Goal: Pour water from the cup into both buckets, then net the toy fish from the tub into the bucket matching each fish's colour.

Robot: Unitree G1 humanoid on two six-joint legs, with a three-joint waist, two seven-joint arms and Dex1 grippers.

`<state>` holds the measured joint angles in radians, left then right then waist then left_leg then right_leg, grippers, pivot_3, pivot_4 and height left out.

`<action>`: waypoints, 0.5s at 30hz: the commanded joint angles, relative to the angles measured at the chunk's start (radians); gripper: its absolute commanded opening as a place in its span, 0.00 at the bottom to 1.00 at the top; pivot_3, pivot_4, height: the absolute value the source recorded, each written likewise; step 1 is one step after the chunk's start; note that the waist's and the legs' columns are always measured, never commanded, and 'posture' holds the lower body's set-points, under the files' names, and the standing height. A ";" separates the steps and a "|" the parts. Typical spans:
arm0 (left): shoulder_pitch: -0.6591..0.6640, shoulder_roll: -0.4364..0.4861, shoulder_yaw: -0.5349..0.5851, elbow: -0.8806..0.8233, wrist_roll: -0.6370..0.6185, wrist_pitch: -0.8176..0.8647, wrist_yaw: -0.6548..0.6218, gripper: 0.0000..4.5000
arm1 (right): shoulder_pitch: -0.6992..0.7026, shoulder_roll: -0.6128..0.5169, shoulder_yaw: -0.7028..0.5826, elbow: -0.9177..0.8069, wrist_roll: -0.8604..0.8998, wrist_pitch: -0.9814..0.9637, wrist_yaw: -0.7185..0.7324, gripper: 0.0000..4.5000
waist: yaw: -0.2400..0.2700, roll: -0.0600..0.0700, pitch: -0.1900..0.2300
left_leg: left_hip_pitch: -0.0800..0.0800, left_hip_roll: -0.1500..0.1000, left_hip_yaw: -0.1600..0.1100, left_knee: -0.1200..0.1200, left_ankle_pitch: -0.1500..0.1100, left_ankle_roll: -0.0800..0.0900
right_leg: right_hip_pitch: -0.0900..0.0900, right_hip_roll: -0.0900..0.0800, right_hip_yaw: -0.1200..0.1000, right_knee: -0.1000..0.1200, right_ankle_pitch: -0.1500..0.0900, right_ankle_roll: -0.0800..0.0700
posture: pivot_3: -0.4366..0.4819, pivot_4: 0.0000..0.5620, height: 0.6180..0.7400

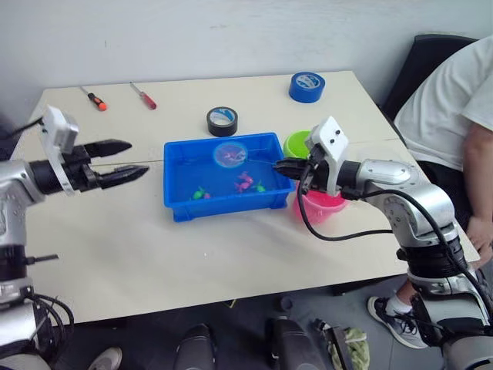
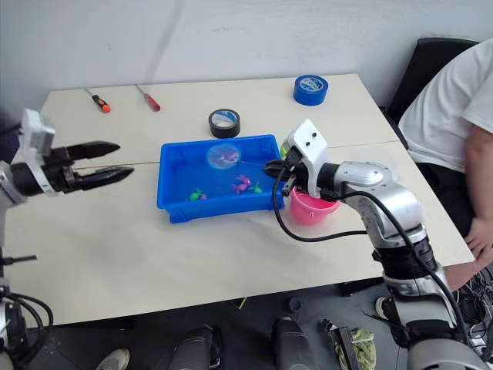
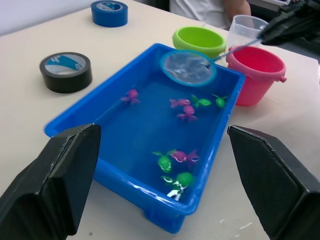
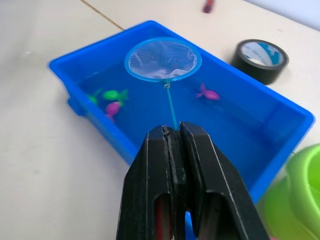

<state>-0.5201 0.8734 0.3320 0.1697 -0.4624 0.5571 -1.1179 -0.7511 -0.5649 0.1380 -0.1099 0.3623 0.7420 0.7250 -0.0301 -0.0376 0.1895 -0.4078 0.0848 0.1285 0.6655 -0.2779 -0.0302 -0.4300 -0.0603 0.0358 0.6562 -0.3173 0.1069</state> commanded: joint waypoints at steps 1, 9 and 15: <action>0.024 -0.003 0.033 -0.109 -0.042 -0.001 0.034 0.98 | -0.034 -0.002 -0.005 0.015 -0.049 -0.030 -0.024 0.00 | 0.000 0.000 0.000 | 0.000 0.000 0.000 0.000 0.000 0.000 | 0.000 0.000 0.000 0.000 0.000 0.000 | 0.48 0.27 0.92; 0.086 -0.010 -0.045 -0.236 -0.046 0.000 0.042 0.98 | -0.028 -0.047 0.042 0.059 -0.183 -0.141 -0.010 0.00 | -0.003 0.000 0.000 | 0.000 0.000 0.000 -0.001 0.000 0.000 | 0.000 0.000 0.000 0.000 0.000 0.000 | 0.48 0.27 0.92; 0.098 0.008 -0.098 -0.247 -0.033 -0.014 0.025 0.98 | -0.016 -0.083 0.105 0.103 -0.313 -0.270 -0.004 0.00 | -0.007 0.000 0.000 | 0.000 0.000 0.000 -0.001 0.000 0.000 | -0.001 0.000 0.000 -0.001 0.000 0.000 | 0.48 0.27 0.92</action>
<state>-0.4275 0.8684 0.2356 -0.0404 -0.4997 0.5607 -1.0872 -0.7668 -0.6325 0.2366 -0.0036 0.0890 0.5238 0.7177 -0.0374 -0.0375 0.1895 -0.4074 0.0847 0.1290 0.6642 -0.2778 -0.0305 -0.4305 -0.0599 0.0365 0.6555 -0.3173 0.1069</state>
